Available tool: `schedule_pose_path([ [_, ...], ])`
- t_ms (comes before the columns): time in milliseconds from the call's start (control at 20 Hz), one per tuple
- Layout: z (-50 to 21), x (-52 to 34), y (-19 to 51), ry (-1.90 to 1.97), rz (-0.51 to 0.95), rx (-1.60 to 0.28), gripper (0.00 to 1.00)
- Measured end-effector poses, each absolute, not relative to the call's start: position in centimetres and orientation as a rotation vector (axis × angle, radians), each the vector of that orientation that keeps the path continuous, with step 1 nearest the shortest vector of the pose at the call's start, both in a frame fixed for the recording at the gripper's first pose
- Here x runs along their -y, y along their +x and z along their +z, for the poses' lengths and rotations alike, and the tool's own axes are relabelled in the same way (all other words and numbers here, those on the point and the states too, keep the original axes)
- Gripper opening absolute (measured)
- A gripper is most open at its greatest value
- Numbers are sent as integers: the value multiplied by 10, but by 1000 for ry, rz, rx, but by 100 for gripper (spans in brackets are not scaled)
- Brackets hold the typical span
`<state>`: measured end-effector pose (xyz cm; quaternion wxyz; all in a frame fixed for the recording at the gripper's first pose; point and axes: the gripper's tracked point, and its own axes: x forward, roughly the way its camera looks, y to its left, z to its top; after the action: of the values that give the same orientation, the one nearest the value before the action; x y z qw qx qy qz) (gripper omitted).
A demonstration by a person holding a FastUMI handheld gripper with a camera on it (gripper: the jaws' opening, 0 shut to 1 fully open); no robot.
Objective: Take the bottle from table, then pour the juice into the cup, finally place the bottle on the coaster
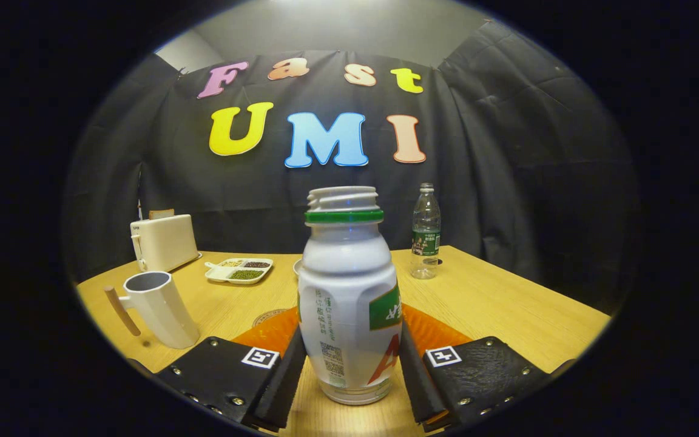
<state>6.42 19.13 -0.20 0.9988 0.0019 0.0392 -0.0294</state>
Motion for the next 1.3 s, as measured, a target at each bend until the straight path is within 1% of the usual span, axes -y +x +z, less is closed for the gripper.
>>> schedule_pose_path([
  [400, 7, -200, 79, -144, 35, -103, 73],
  [1000, 25, -227, 93, -393, 131, -99, 73],
  [1050, 27, -230, 94, -416, 138, -98, 69],
  [1300, 29, -244, 97, -521, 151, -97, 69],
])
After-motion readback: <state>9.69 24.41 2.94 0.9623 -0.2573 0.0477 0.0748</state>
